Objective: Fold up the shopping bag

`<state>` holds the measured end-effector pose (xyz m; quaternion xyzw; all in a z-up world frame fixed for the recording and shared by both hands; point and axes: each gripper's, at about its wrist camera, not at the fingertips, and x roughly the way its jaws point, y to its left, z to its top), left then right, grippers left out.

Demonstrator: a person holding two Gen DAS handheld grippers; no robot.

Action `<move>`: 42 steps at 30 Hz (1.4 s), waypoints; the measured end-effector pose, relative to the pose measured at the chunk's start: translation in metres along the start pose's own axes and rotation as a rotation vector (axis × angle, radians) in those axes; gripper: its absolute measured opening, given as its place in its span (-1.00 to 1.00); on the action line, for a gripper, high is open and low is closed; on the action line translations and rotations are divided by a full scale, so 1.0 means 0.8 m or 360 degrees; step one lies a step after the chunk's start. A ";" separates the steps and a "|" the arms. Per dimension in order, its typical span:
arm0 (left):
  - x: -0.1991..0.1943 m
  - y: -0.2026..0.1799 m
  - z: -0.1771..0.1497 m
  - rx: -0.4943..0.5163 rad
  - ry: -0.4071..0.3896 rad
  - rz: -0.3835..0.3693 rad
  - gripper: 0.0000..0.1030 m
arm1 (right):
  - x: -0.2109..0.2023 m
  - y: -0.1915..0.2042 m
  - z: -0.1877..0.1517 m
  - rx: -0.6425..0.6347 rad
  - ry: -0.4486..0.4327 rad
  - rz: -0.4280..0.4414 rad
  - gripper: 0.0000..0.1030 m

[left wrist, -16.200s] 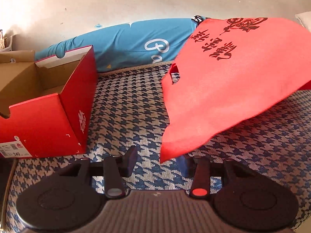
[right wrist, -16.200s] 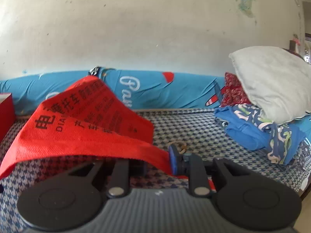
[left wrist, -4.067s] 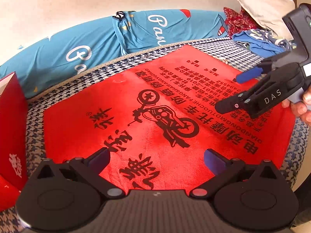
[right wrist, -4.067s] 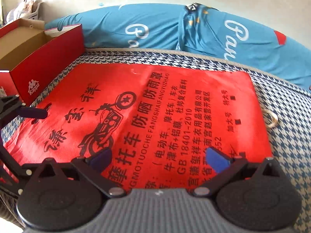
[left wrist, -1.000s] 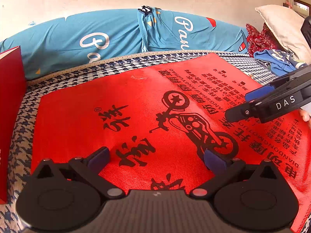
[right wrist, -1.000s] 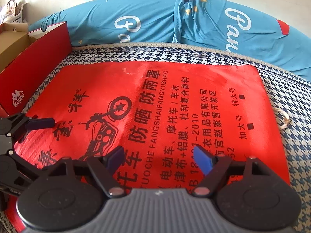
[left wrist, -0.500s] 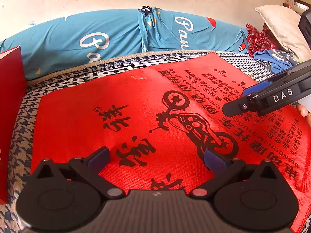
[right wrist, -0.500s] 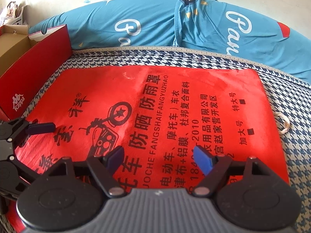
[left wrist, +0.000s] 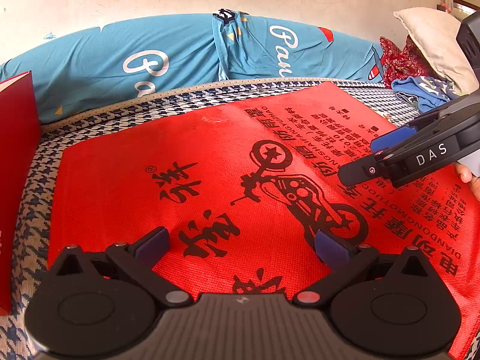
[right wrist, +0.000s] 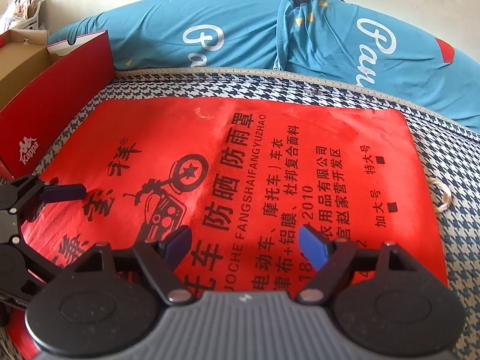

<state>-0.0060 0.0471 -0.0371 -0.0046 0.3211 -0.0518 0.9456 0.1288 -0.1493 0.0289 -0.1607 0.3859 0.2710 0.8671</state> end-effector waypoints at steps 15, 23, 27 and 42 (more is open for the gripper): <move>0.000 0.000 0.000 0.0000 0.0000 0.0001 1.00 | 0.003 0.001 0.001 -0.0007 0.0002 -0.0007 0.51; 0.000 0.000 0.000 0.0000 0.0000 0.0000 1.00 | -0.005 -0.002 0.000 -0.0006 -0.0038 0.0038 0.55; 0.000 0.000 0.000 0.0001 0.0000 -0.0001 1.00 | -0.006 0.000 -0.002 -0.0028 -0.0035 0.0013 0.55; 0.000 0.000 0.000 0.0001 0.0000 -0.0001 1.00 | -0.060 -0.004 -0.020 -0.0057 -0.0094 -0.0026 0.55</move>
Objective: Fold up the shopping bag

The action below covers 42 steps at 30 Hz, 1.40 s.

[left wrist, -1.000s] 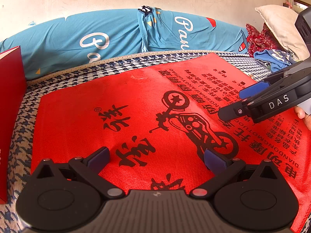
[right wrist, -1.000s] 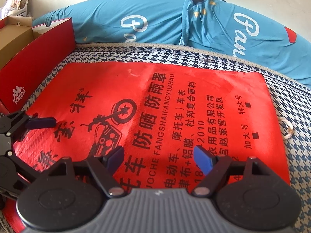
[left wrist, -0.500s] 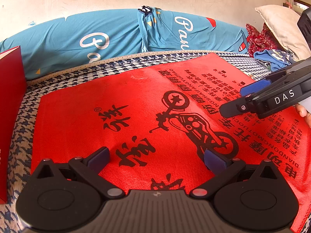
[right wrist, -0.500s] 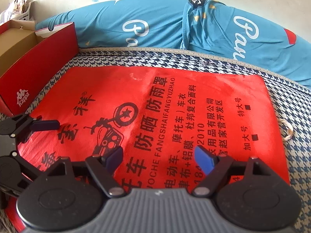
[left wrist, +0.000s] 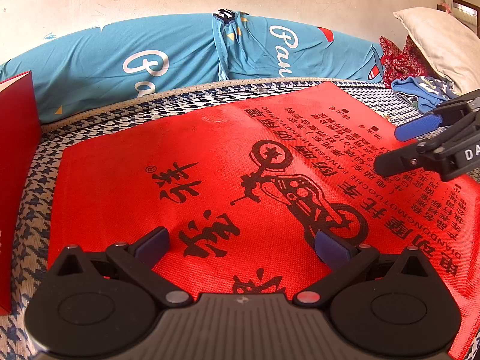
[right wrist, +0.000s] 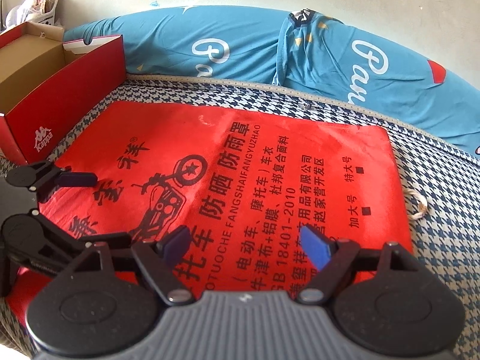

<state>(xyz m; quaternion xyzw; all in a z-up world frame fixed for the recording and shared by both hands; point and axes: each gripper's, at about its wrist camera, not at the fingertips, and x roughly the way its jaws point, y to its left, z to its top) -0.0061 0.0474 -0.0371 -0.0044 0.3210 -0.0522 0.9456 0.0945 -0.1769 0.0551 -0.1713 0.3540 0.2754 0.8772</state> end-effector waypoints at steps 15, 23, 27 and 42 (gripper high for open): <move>0.000 0.000 0.000 0.0000 0.0000 0.0000 1.00 | -0.008 0.005 0.002 0.0066 -0.0044 -0.0015 0.95; 0.000 0.000 0.000 0.0000 0.0000 0.0000 1.00 | -0.008 0.013 0.005 0.0027 -0.0045 0.0011 0.95; 0.000 0.000 0.000 0.0000 0.0000 0.0000 1.00 | -0.007 0.015 0.005 0.0022 -0.0040 0.0013 0.95; 0.000 0.000 0.000 0.0000 0.0000 0.0000 1.00 | 0.003 0.020 0.005 -0.0016 0.0000 0.0010 0.95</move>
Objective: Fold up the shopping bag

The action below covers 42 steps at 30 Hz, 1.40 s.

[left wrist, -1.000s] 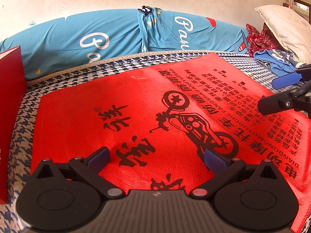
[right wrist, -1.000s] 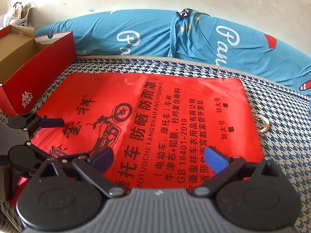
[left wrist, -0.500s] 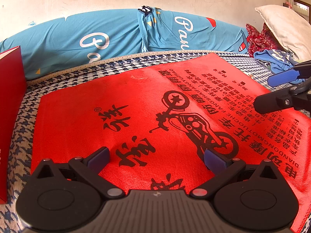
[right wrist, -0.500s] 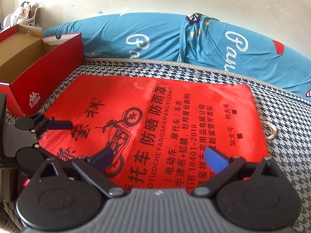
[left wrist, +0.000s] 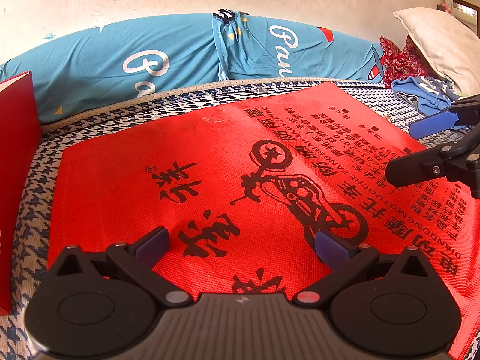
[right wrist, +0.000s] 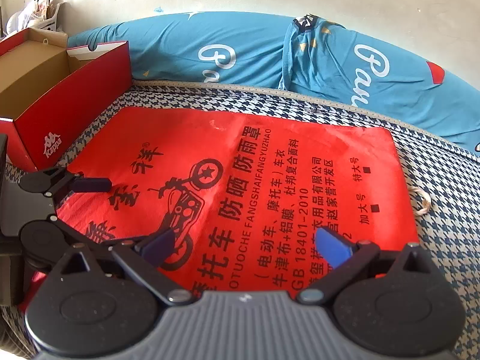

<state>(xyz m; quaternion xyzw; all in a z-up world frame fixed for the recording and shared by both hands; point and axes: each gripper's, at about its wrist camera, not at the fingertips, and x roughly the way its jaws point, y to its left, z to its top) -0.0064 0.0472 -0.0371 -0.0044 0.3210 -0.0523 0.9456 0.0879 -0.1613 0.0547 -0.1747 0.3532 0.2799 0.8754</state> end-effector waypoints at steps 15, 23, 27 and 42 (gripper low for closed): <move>0.000 0.000 0.000 0.0000 0.0000 0.0000 1.00 | 0.002 0.004 0.000 -0.0026 0.0012 0.0012 0.95; 0.000 0.000 0.000 0.0000 0.0000 0.0000 1.00 | 0.002 0.005 0.000 -0.0030 0.0007 0.0016 0.95; 0.000 0.000 0.000 0.0000 0.0000 0.0000 1.00 | 0.001 0.005 0.001 -0.0030 0.0005 0.0018 0.95; 0.000 0.000 0.000 0.0000 -0.0001 -0.0001 1.00 | 0.003 0.007 0.000 -0.0045 0.0018 0.0012 0.95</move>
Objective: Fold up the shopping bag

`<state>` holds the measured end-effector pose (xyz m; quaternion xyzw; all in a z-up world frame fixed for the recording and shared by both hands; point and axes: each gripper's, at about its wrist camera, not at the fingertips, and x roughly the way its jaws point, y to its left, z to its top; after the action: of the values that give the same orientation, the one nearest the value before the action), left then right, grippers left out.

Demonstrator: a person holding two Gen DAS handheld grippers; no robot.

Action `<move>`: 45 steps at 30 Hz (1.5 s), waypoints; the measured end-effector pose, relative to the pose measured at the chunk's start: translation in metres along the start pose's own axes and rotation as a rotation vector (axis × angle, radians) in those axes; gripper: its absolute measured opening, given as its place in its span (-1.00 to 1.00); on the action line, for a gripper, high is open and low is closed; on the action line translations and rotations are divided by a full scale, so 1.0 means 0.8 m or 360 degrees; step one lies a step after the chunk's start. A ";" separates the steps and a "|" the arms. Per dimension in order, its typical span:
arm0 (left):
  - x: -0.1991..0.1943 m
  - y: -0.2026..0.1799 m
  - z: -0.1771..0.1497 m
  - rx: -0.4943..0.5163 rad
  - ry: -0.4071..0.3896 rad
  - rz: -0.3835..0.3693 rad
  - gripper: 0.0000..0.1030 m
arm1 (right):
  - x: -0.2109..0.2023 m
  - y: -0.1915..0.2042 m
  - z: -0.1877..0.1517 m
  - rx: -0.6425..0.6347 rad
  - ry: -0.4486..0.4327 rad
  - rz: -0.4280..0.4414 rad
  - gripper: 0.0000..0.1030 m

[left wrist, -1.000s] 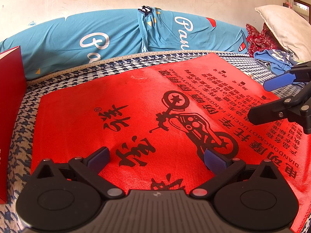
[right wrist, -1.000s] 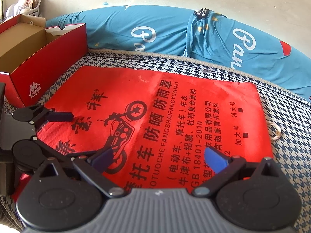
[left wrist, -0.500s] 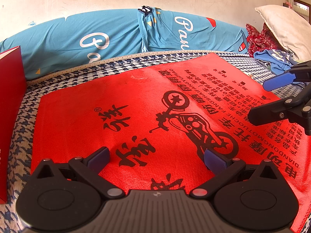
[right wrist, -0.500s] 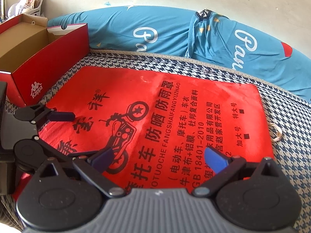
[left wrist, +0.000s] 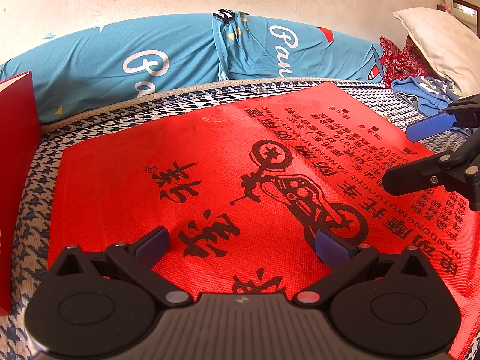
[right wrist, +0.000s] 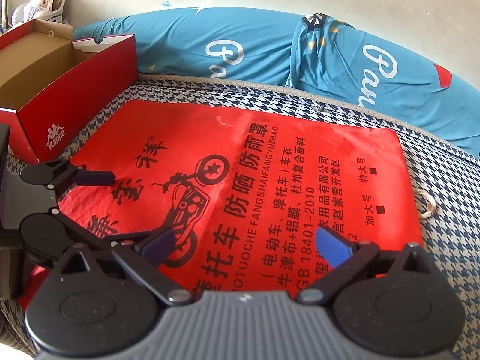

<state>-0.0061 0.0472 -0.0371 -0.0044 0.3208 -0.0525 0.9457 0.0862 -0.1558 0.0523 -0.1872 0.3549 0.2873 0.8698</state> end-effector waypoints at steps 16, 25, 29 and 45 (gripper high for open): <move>0.000 0.000 0.000 0.0000 0.0000 0.0000 1.00 | -0.001 -0.004 -0.001 0.0014 -0.0005 -0.0015 0.95; 0.000 0.000 0.000 0.0000 -0.0001 -0.0001 1.00 | -0.014 -0.006 0.004 0.0050 -0.0126 0.0058 0.95; 0.000 0.000 0.000 0.0000 -0.0001 -0.0001 1.00 | -0.009 -0.003 0.004 0.0021 -0.0094 0.0027 0.95; 0.000 0.000 0.000 0.0000 -0.0001 -0.0001 1.00 | -0.004 -0.001 0.002 0.0021 -0.0068 0.0011 0.95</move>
<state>-0.0062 0.0471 -0.0371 -0.0045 0.3206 -0.0528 0.9457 0.0856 -0.1568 0.0557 -0.1741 0.3388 0.2920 0.8773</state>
